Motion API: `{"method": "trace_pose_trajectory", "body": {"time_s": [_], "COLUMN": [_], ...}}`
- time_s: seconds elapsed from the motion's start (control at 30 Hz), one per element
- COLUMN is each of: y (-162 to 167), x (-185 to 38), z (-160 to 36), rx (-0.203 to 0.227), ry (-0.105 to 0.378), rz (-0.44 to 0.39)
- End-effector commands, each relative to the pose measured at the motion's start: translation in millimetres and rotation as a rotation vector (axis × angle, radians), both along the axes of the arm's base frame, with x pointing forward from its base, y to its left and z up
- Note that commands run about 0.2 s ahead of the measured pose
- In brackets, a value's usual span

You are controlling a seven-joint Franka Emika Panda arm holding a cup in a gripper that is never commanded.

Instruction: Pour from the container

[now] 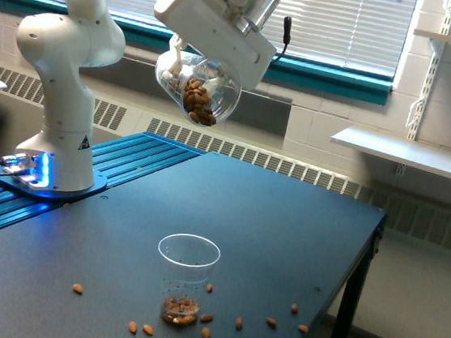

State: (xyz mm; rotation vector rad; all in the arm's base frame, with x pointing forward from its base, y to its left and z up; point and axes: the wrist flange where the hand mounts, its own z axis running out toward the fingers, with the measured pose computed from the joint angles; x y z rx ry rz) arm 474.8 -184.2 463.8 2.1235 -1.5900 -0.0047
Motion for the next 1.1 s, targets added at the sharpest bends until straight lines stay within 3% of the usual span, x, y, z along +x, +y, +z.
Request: {"method": "trace_pose_trajectory", "body": {"time_s": [0.03,0.53,1.1], "y": [3.7,14.8,9.2], "x": [2.9,7.6,2.2], "z": [-6.8,-23.7,-39.3], "rx": [0.000,-0.001,0.000], "ry": [0.024,0.067,0.105], "rz": [0.015,0.063,0.030]}}
